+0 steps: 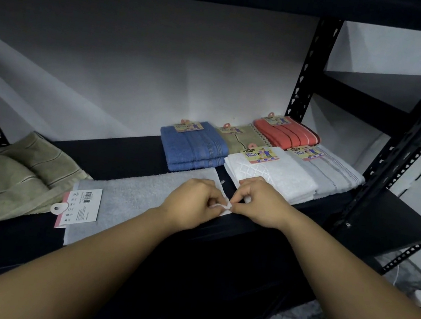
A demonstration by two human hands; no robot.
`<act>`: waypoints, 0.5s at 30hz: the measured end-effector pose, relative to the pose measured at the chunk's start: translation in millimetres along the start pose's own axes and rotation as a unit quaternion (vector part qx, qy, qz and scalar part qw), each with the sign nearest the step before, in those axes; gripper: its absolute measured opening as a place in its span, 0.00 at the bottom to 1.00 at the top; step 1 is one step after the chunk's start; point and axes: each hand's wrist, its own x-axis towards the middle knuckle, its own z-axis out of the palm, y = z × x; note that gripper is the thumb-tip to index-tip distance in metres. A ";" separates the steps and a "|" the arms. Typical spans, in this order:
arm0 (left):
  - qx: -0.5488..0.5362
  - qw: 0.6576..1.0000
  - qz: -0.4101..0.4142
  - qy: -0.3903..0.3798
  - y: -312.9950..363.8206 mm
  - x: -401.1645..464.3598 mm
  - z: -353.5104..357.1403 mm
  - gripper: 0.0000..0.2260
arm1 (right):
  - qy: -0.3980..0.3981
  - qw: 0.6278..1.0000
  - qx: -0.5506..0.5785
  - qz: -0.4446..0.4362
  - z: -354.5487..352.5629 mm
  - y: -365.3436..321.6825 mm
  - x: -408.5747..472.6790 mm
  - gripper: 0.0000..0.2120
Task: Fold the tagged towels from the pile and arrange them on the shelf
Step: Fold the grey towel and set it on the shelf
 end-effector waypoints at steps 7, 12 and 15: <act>-0.001 1.000 -0.012 -0.029 -1.4 -1.0 -0.5 0.08 | -0.021 0.999 0.023 0.024 -2.2 -1.2 1.0 0.06; -0.036 0.998 -0.012 -0.048 -6.5 -8.2 -4.9 0.10 | 0.005 1.000 0.003 0.008 0.2 -2.0 0.8 0.08; -0.030 0.999 -0.017 -0.022 -8.8 -18.1 -10.6 0.08 | 0.005 1.000 -0.008 0.020 1.7 -2.7 3.5 0.11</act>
